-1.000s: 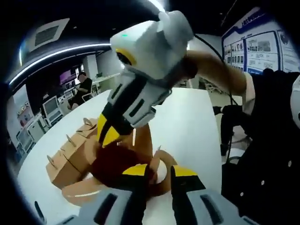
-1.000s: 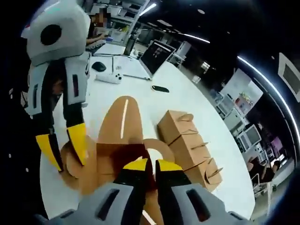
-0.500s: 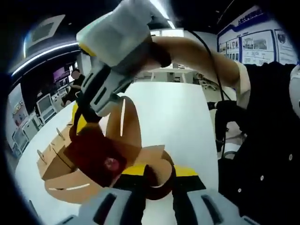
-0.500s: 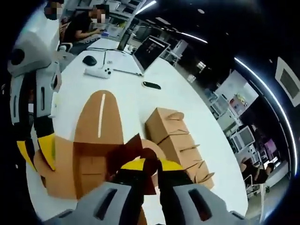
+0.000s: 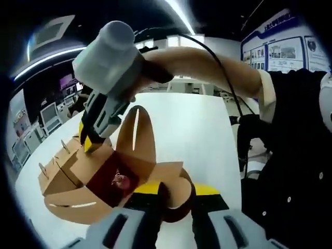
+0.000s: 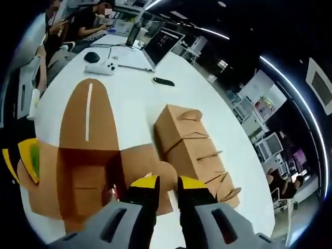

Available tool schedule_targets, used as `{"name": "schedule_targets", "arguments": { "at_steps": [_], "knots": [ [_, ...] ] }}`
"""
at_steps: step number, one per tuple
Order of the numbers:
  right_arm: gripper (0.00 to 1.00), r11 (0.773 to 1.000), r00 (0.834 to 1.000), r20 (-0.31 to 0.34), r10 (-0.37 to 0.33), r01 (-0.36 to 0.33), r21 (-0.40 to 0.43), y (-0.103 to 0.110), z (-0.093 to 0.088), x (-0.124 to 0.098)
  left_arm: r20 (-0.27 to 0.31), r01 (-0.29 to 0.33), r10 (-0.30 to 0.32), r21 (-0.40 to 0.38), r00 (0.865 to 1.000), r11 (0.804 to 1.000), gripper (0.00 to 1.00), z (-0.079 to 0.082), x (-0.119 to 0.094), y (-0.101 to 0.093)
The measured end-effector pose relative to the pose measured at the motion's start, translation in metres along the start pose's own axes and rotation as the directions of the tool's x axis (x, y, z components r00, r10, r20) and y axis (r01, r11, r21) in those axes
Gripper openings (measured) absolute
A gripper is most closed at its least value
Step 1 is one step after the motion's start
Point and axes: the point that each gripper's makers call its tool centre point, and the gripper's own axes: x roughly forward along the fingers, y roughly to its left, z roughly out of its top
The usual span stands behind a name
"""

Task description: Pick up one paper box from the group, open the paper box, and remove the item inside

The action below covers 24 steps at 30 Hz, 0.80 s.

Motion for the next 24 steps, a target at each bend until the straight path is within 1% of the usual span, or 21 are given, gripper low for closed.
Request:
{"name": "schedule_targets", "arguments": {
  "at_steps": [6, 9, 13, 19, 24],
  "knots": [
    [0.15, 1.0, 0.999, -0.035, 0.019, -0.02, -0.024, 0.007, -0.007, 0.009, 0.003, 0.009, -0.009, -0.006, 1.0, 1.0, 0.24, -0.002, 0.003, -0.001],
    [0.15, 0.999, 0.998, -0.05, 0.034, -0.035, -0.03, 0.012, -0.01, 0.012, 0.002, 0.015, -0.015, 0.002, 1.0, 1.0, 0.25, -0.006, 0.006, -0.003],
    [0.15, 0.997, 0.996, -0.068, 0.054, -0.057, -0.044, 0.018, -0.013, 0.016, 0.007, 0.022, -0.022, -0.01, 1.0, 1.0, 0.25, -0.009, 0.008, -0.003],
    [0.14, 0.997, 0.995, -0.071, 0.07, -0.072, -0.038, 0.019, -0.015, 0.018, 0.007, 0.025, -0.025, -0.021, 1.0, 0.999, 0.26, -0.013, 0.012, -0.004],
    [0.13, 0.996, 0.995, -0.071, 0.071, -0.074, -0.041, 0.02, -0.015, 0.018, -0.008, 0.025, -0.025, -0.04, 1.0, 0.999, 0.24, -0.021, 0.02, -0.004]
  ]
}}
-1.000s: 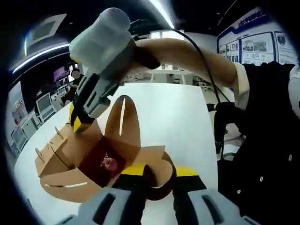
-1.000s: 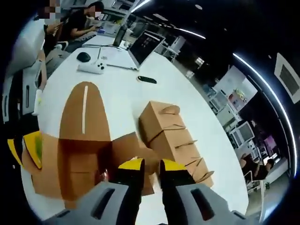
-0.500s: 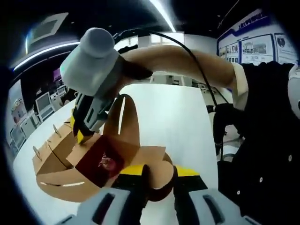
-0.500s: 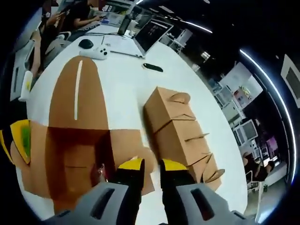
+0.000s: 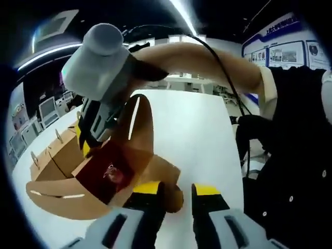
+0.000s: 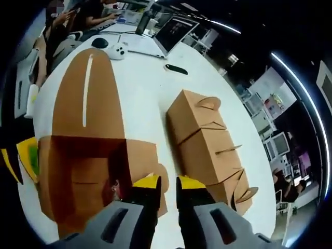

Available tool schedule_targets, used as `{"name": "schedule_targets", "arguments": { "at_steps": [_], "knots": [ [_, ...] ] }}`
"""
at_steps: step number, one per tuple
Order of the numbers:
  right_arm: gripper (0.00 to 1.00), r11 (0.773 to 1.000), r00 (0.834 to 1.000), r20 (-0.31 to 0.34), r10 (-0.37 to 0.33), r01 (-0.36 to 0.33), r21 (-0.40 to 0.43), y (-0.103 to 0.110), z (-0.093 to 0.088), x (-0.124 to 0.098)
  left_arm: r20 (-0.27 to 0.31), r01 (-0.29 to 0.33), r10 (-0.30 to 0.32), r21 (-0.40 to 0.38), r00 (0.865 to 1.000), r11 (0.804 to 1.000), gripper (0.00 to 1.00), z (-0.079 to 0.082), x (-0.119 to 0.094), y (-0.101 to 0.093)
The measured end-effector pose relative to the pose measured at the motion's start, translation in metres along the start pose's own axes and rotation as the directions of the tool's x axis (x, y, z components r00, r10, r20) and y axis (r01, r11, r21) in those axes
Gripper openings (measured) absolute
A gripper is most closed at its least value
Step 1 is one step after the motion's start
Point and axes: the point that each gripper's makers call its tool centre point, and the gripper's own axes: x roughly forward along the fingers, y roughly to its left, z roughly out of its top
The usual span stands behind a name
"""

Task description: Pick up one paper box from the group, open the paper box, and remove the item inside

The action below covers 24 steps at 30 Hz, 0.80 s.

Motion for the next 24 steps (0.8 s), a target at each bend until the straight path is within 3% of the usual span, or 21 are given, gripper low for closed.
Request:
{"name": "schedule_targets", "arguments": {
  "at_steps": [15, 19, 24],
  "knots": [
    [0.08, 1.0, 1.0, -0.014, 0.001, -0.001, -0.01, -0.001, -0.001, 0.004, 0.011, -0.013, 0.014, -0.049, 1.0, 0.999, 0.24, -0.005, 0.007, 0.005],
    [0.1, 1.0, 1.0, -0.015, -0.008, 0.008, -0.005, -0.004, -0.002, 0.003, -0.003, -0.011, 0.011, -0.041, 1.0, 0.999, 0.24, -0.009, 0.01, 0.003],
    [0.18, 0.999, 0.999, -0.008, -0.037, 0.037, 0.026, -0.011, -0.005, -0.003, 0.015, -0.011, 0.011, -0.031, 1.0, 0.999, 0.24, -0.001, 0.002, -0.003]
  ]
}}
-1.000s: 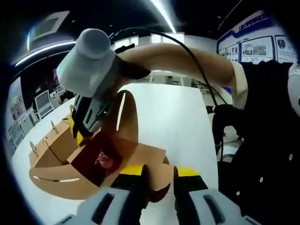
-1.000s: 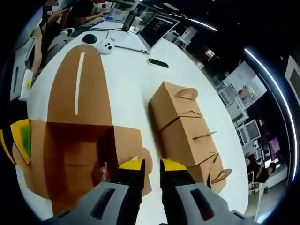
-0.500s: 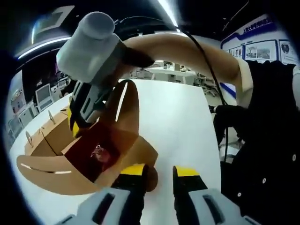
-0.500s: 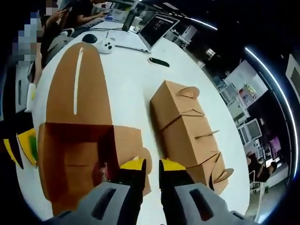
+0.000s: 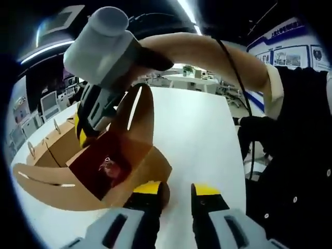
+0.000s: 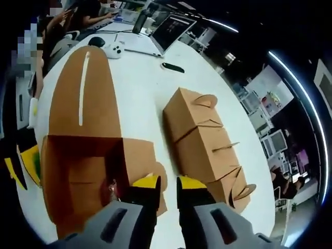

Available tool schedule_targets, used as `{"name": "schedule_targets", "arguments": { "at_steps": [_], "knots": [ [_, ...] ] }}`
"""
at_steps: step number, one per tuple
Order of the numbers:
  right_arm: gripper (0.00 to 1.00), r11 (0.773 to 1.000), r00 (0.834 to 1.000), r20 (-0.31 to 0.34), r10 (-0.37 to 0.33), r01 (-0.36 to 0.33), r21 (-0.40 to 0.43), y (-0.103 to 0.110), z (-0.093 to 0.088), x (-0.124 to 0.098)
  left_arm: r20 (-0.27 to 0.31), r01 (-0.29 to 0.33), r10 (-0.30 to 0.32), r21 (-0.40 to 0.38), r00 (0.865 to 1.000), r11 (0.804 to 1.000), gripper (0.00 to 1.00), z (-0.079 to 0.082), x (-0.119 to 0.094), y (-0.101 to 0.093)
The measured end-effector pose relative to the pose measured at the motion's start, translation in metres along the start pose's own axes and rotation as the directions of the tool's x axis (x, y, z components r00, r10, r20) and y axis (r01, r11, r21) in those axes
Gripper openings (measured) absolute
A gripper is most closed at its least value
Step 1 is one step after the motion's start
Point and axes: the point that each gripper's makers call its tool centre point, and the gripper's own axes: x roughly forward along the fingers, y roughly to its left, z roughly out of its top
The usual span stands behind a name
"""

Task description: Pick up one paper box from the group, open the paper box, and remove the item inside

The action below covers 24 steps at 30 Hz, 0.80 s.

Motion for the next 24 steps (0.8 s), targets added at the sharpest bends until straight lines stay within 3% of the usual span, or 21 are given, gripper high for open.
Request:
{"name": "schedule_targets", "arguments": {
  "at_steps": [7, 11, 14, 18, 20, 22, 24],
  "knots": [
    [0.22, 0.998, 0.998, 0.048, -0.047, 0.045, 0.039, -0.01, 0.004, -0.018, 0.043, -0.01, 0.009, 0.022, 0.999, 1.0, 0.28, 0.01, -0.015, -0.013],
    [0.26, 0.996, 0.994, 0.085, -0.062, 0.056, 0.068, -0.012, 0.008, -0.032, 0.09, -0.052, 0.052, -0.001, 0.995, 0.999, 0.34, 0.02, -0.028, -0.011],
    [0.27, 0.983, 0.976, 0.185, -0.113, 0.082, 0.164, -0.021, 0.019, -0.052, 0.14, -0.096, 0.101, -0.047, 0.985, 0.994, 0.37, 0.03, -0.038, -0.005],
    [0.27, 0.968, 0.952, 0.269, -0.148, 0.083, 0.237, -0.014, 0.023, -0.079, 0.204, -0.112, 0.123, -0.064, 0.971, 0.992, 0.38, 0.04, -0.056, -0.004],
    [0.27, 0.962, 0.941, 0.296, -0.165, 0.087, 0.26, -0.01, 0.019, -0.094, 0.229, -0.124, 0.138, -0.075, 0.964, 0.989, 0.38, 0.044, -0.064, -0.003],
    [0.27, 0.957, 0.931, 0.318, -0.179, 0.089, 0.276, -0.021, 0.015, -0.1, 0.241, -0.142, 0.157, -0.077, 0.958, 0.987, 0.38, 0.044, -0.072, -0.002],
    [0.28, 0.952, 0.924, 0.333, -0.186, 0.086, 0.294, -0.011, 0.007, -0.115, 0.251, -0.152, 0.167, -0.079, 0.953, 0.985, 0.38, 0.041, -0.078, -0.001]
  ]
}}
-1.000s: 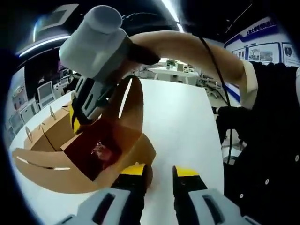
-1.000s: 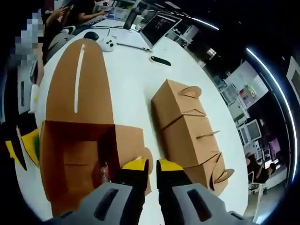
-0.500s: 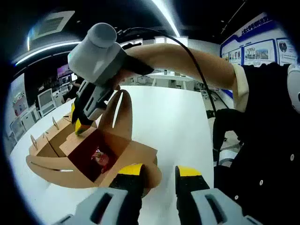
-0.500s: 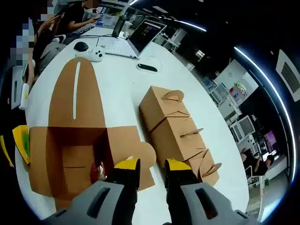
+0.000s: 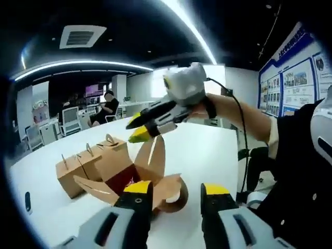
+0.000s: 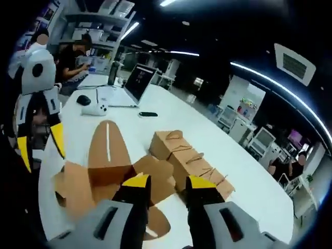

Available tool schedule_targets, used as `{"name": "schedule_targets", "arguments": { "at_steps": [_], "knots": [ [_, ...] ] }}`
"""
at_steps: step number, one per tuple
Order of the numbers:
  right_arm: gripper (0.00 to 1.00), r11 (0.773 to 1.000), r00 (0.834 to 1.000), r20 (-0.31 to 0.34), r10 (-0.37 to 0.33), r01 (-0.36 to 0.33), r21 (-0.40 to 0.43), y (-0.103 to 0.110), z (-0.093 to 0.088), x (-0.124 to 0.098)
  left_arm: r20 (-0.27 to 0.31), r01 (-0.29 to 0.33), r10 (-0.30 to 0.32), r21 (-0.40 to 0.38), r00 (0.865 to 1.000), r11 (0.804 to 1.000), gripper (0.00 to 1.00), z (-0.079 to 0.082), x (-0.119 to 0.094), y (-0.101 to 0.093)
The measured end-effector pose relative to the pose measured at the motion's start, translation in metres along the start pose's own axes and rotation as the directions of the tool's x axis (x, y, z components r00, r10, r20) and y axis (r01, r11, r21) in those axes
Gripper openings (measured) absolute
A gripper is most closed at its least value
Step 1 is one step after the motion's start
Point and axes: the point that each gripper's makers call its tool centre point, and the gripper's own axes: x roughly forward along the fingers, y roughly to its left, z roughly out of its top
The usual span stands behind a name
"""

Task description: Pick up one paper box from the group, open the paper box, and remove the item inside

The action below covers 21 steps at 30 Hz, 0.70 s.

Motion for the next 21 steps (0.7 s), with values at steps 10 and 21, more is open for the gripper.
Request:
{"name": "schedule_targets", "arguments": {
  "at_steps": [10, 21],
  "knots": [
    [0.34, 0.992, 0.999, 0.034, -0.031, 0.026, 0.124, 0.032, -0.058, -0.08, -0.023, -0.083, 0.083, -0.018, 0.996, 0.996, 0.48, -0.044, -0.035, 0.009],
    [0.51, 0.975, 0.991, -0.085, 0.102, -0.082, 0.207, 0.109, -0.133, -0.125, -0.123, -0.231, 0.224, -0.048, 0.967, 0.972, 0.65, -0.103, -0.069, 0.032]
  ]
}}
